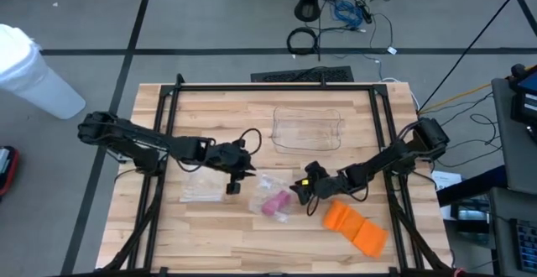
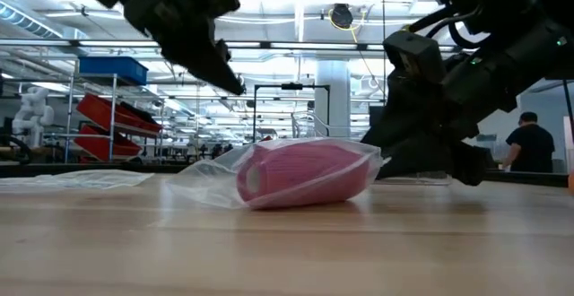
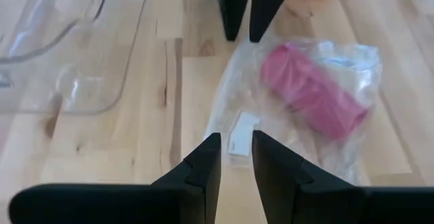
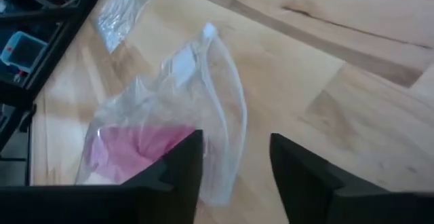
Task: Roll bandage
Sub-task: Close the top transparent zip bag
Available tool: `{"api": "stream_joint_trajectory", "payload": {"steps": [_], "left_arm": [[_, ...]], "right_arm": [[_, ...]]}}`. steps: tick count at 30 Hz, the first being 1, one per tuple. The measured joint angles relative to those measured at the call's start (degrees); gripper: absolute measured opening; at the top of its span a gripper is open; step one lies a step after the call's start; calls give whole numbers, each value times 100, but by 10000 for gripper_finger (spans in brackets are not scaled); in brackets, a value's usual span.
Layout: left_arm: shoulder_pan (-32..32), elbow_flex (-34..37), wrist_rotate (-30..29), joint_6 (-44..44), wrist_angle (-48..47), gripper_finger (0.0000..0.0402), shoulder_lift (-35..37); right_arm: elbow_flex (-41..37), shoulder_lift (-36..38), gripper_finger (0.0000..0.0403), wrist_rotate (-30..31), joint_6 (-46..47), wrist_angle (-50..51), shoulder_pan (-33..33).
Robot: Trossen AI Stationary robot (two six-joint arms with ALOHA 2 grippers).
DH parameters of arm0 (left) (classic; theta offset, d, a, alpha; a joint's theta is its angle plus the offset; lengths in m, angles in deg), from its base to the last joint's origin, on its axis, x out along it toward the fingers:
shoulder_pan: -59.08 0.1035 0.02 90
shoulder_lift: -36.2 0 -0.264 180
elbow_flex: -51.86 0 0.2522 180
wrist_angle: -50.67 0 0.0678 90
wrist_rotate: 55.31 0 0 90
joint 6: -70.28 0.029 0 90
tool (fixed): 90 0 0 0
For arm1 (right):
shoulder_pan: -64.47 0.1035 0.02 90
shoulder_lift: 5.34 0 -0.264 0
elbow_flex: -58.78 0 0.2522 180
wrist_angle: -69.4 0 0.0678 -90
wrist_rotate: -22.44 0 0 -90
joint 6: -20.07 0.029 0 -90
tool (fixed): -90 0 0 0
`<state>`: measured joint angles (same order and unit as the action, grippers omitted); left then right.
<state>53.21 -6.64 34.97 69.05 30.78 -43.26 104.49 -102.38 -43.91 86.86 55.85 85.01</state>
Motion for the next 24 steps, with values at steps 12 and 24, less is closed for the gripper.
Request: {"api": "stream_joint_trajectory", "payload": {"steps": [12,24], "left_arm": [[125,426,113,-426,754,89,-2],[125,426,-630,746,1249,89,-7]], "right_arm": [[0,-6,8,-602,-422,-254,2],[136,-6,1,1001,-2693,-247,491]]}}
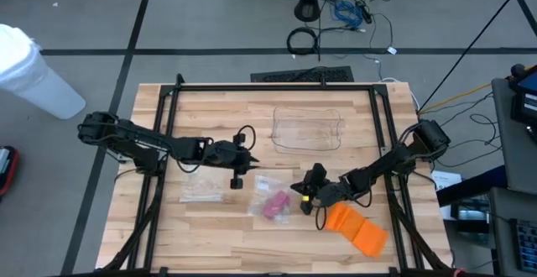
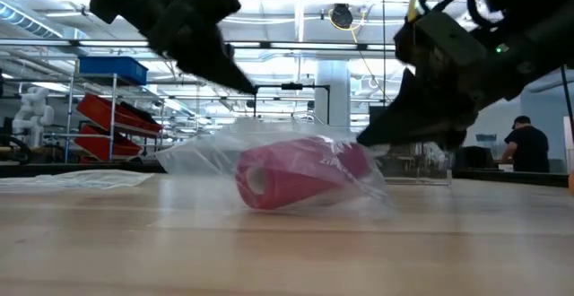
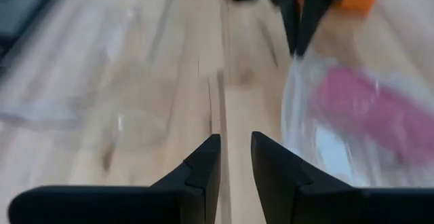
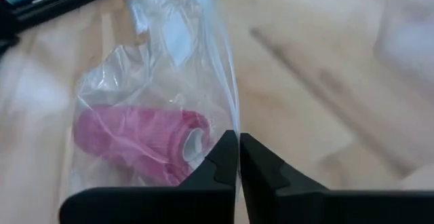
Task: Roll bandage
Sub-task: Close the top transparent zip bag
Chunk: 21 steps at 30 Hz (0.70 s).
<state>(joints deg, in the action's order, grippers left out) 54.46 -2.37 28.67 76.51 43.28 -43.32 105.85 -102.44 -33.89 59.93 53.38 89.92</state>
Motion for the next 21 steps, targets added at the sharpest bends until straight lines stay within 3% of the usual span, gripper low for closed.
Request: {"api": "stream_joint_trajectory", "payload": {"steps": [6,14,21], "left_arm": [[-2,-2,198,14,978,89,4],[52,-2,-177,20,1005,89,4],[50,-4,-508,17,1017,89,4]], "right_arm": [[340,0,0,1294,-1321,288,417],[843,0,0,1657,-2756,870,619],[1298,0,0,2556,-3871,1507,617]]}}
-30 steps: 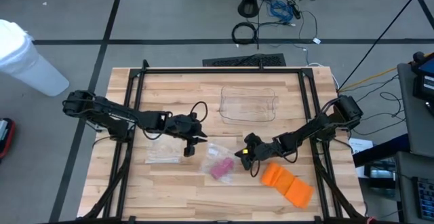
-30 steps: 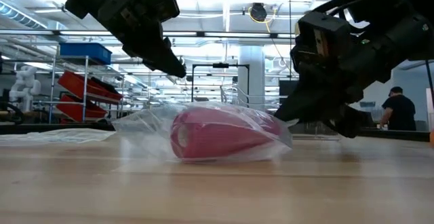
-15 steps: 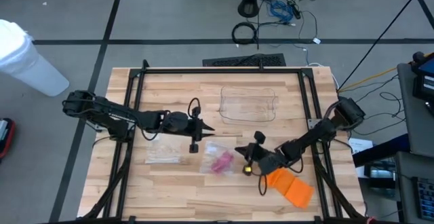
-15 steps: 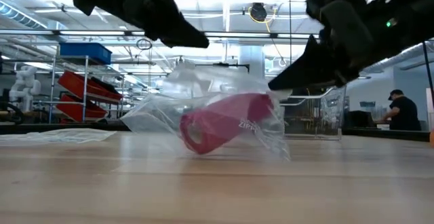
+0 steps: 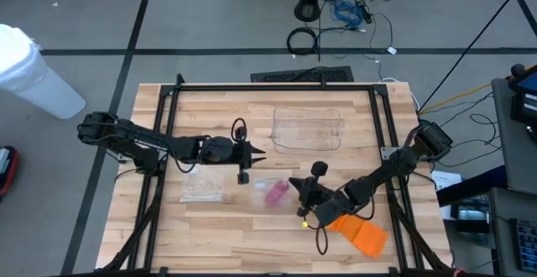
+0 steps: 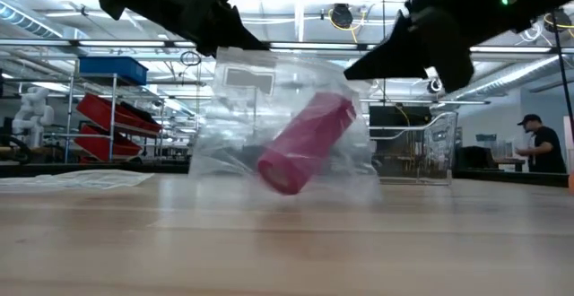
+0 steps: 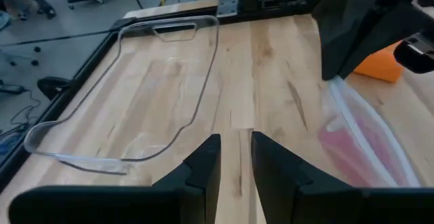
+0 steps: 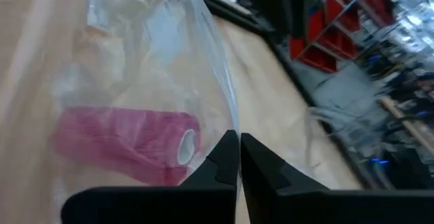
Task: Roll bandage
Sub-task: Close the top transparent zip bag
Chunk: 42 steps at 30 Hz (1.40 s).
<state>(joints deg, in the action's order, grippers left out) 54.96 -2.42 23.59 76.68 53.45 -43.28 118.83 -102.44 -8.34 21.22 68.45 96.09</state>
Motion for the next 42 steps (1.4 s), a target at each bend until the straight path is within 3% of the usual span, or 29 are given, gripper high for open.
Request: {"api": "stream_joint_trajectory", "payload": {"steps": [4,9,12,16,21,28,35,38,42], "left_arm": [[-2,2,9,-245,-160,89,148],[-2,-7,55,-300,-921,89,696],[-7,-6,383,-176,-1166,89,1098],[-11,-7,1037,175,-820,89,1383],[-13,-7,1486,303,-322,89,1226],[4,-7,1650,16,-708,89,711],[-38,-7,2650,-7,-428,89,503],[-109,-4,2763,-5,-459,89,511],[-197,-4,2754,-24,-599,89,518]], "right_arm": [[221,63,0,83,142,365,31],[270,439,0,648,516,931,112],[271,692,0,818,672,1448,236],[271,865,0,831,654,1615,364],[272,866,0,835,426,1490,433],[386,863,0,1124,103,915,439],[677,863,0,1134,-374,909,450],[679,863,0,1168,-479,933,450],[679,861,0,1946,-485,950,450]]}}
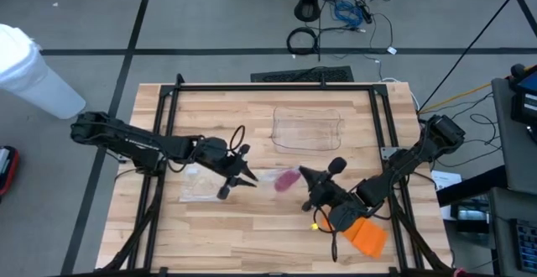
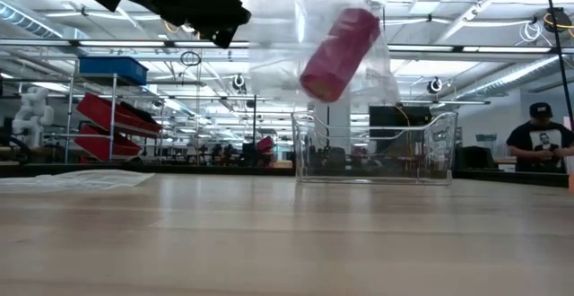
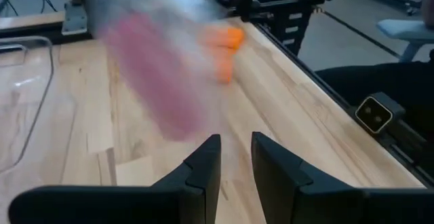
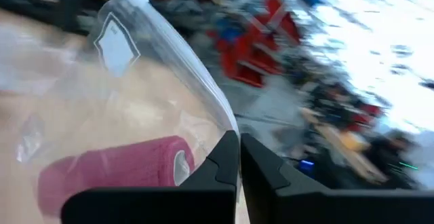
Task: Roll bandage
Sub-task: Close the top transparent zip bag
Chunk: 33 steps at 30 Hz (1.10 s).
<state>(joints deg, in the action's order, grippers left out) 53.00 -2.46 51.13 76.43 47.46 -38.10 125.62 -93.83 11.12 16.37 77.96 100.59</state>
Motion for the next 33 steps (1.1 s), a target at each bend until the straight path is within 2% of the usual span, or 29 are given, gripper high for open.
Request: {"api": "stream_joint_trajectory", "payload": {"steps": [3,6,13,21,33], "left_arm": [[43,0,-189,-486,106,89,36],[92,0,-686,-570,272,89,122],[90,0,-1326,-540,360,89,83],[90,0,-1750,-573,140,89,81],[87,2,-2001,-332,239,89,91]], "right_arm": [[0,0,0,563,-2,131,60],[0,0,0,520,39,153,111],[0,0,0,498,129,154,118],[0,0,0,495,119,159,171],[0,0,0,331,167,193,195]]}}
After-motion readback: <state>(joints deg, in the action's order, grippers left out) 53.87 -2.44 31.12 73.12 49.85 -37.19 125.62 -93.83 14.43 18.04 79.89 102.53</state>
